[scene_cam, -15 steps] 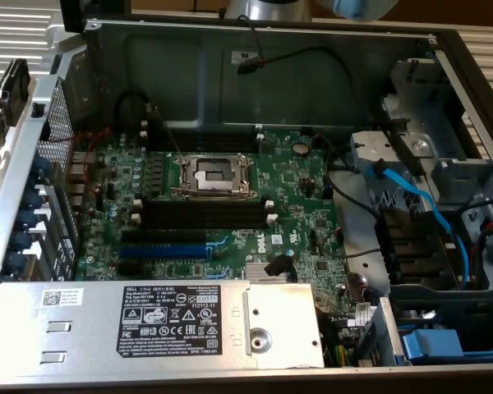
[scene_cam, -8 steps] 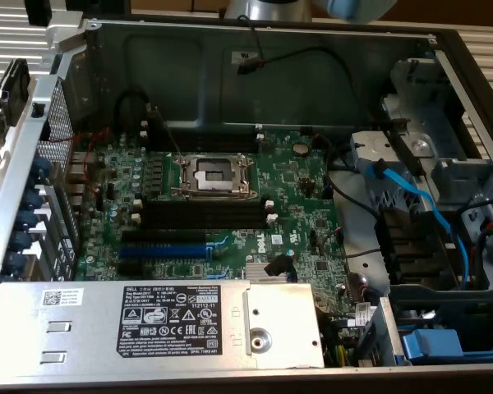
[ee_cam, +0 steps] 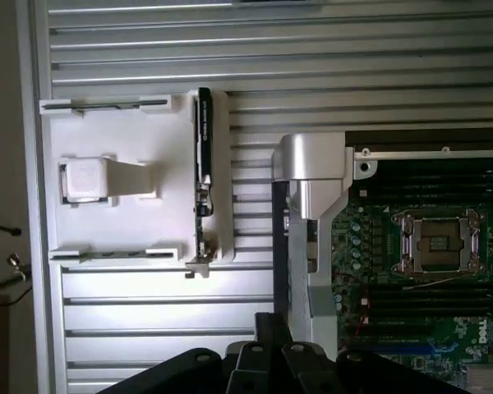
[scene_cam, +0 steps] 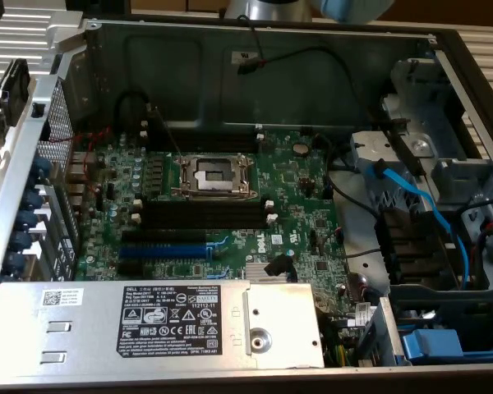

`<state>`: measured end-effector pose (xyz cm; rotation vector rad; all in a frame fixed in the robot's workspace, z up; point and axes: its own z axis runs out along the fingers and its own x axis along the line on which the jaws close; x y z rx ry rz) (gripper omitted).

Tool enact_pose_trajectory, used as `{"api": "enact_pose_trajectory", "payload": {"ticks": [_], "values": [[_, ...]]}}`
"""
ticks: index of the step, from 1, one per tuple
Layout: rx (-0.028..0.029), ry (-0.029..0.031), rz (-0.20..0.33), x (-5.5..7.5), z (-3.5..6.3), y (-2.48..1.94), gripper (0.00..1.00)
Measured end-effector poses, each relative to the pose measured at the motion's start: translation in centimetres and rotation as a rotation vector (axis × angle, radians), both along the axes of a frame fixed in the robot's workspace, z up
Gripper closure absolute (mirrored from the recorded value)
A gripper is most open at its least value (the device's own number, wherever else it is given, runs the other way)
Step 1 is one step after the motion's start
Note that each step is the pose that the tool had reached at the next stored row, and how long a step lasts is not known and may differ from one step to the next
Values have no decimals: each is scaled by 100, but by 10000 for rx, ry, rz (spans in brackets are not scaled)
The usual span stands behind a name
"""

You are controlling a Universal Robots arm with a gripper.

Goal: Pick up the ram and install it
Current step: 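Reach for the ram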

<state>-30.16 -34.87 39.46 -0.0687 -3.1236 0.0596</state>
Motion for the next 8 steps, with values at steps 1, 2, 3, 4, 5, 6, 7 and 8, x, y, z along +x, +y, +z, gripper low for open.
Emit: {"api": "enact_pose_trajectory", "payload": {"ticks": [1, 2, 3, 4, 5, 6, 7, 8], "values": [[0, 2, 0, -45, 0, 3, 90], [0, 1, -1, -90, 0, 8, 90], [0, 1, -1, -135, 0, 13, 90], [0, 1, 0, -184, 0, 19, 90], [0, 1, 0, -229, 0, 25, 90], [0, 2, 0, -274, 0, 32, 90], [0, 1, -1, -319, 0, 38, 90], [0, 1, -1, -364, 0, 45, 90]]}}
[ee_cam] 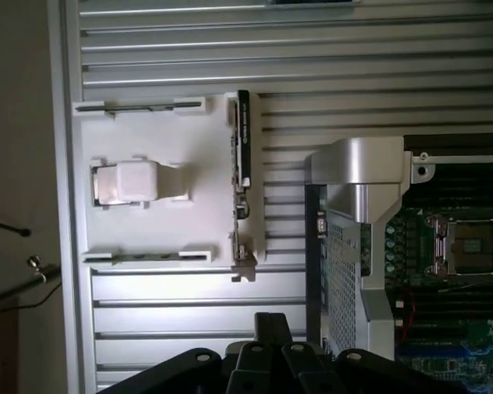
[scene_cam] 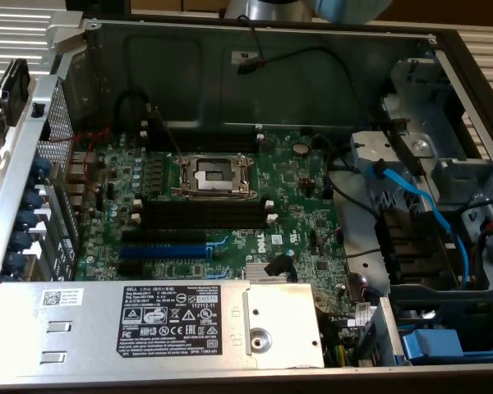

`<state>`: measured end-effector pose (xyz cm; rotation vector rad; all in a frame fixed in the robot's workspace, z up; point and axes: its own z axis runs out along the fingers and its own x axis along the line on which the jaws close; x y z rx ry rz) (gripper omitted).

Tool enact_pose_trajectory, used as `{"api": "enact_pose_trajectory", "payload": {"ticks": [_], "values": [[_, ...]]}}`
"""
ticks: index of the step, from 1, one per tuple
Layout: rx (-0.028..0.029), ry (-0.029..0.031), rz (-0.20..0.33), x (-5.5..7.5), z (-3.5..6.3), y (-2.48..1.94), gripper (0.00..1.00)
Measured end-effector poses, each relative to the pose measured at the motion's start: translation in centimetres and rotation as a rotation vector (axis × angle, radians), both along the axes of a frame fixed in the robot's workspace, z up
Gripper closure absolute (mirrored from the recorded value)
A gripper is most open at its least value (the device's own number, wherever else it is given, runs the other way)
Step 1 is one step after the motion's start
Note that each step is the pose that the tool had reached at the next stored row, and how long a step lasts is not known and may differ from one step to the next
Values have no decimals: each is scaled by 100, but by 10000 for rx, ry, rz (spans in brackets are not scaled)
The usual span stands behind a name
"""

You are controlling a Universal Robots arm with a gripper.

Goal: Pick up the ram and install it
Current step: 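Reach for the ram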

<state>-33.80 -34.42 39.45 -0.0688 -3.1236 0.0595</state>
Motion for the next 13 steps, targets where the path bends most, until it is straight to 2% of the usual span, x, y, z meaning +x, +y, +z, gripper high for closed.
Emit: {"api": "enact_pose_trajectory", "payload": {"ticks": [7, 9, 12, 13], "values": [[-1, -14, 1, -303, -2, 64, 90], [-1, -98, 1, -373, -9, 75, 90], [28, -307, 0, -477, -18, 78, 90], [41, -336, 0, -519, -18, 79, 90]]}}
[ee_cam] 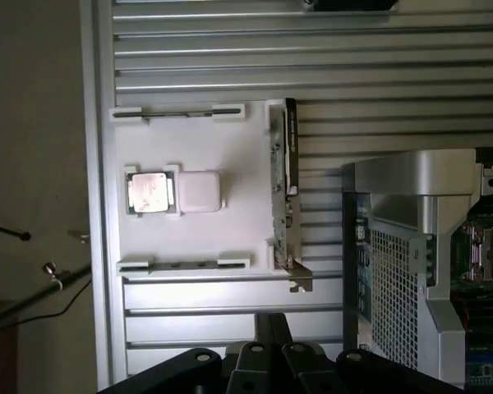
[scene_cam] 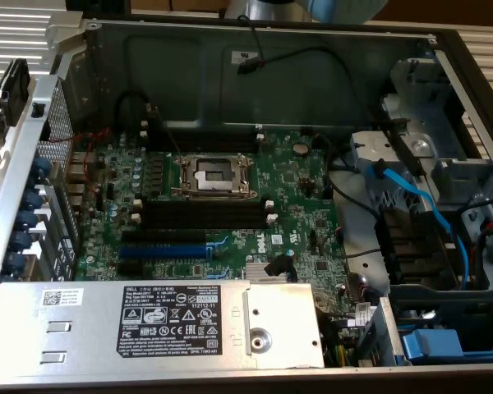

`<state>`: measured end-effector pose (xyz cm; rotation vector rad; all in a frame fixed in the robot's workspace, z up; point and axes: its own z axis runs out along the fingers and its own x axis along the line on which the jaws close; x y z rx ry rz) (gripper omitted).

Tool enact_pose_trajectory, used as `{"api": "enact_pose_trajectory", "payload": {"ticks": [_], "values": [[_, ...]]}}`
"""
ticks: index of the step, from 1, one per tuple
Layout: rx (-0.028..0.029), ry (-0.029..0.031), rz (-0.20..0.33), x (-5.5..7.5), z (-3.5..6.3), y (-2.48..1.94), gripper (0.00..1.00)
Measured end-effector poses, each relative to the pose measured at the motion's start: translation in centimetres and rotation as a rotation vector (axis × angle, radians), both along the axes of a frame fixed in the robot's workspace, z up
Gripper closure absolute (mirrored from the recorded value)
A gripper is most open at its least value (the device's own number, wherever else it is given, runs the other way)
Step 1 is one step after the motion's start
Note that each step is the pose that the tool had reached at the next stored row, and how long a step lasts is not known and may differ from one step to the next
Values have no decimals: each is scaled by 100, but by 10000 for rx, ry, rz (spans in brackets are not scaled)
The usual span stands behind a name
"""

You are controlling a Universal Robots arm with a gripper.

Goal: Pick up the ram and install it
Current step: 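Reach for the ram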

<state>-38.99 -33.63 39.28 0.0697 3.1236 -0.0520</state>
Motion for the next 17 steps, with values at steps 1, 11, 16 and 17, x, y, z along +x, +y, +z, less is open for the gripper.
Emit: {"api": "enact_pose_trajectory", "payload": {"ticks": [1, 11, 16, 17], "values": [[11, -9, 1, -45, 0, 1, 90], [61, -129, 0, -459, -3, 50, 90], [62, -137, 1, -517, -10, 133, 90], [62, -137, 1, -517, -10, 133, 90]]}}
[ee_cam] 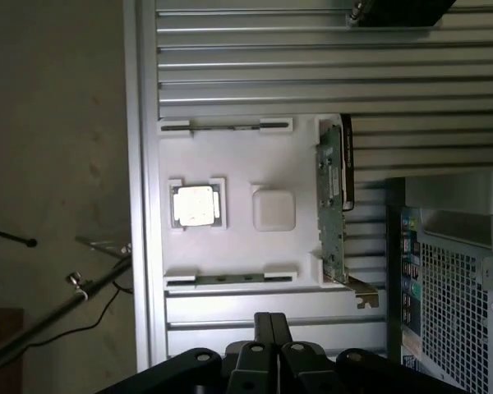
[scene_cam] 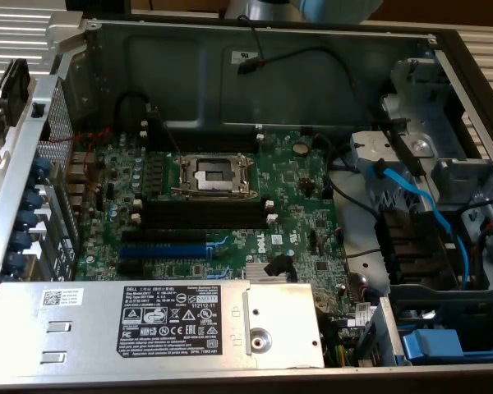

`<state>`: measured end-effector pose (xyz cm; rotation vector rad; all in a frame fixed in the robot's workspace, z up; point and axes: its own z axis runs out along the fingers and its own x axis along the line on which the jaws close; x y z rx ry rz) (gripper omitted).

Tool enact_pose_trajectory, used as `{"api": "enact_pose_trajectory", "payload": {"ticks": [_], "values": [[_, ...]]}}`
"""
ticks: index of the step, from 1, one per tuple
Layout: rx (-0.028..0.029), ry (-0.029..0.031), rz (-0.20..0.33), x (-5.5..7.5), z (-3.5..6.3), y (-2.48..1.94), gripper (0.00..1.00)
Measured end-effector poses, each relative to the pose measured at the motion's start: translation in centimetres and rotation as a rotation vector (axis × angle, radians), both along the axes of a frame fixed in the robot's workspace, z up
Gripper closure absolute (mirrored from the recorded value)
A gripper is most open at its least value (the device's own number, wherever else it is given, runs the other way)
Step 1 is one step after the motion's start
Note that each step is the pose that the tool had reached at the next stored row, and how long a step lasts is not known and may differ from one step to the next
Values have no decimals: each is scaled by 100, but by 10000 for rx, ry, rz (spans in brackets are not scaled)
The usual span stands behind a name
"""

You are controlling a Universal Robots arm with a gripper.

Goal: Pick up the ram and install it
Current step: 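Reach for the ram, then pick up the ram and move it above insertion slot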

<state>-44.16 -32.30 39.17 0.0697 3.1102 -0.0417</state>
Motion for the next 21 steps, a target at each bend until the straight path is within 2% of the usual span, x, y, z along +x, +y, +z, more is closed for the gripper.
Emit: {"api": "enact_pose_trajectory", "payload": {"ticks": [14, 17, 21], "values": [[0, 0, -1, -5, 1, 0, 90], [-16, -53, 0, -34, 0, 59, 90], [-35, -68, 26, -64, 0, 181, 90]]}}
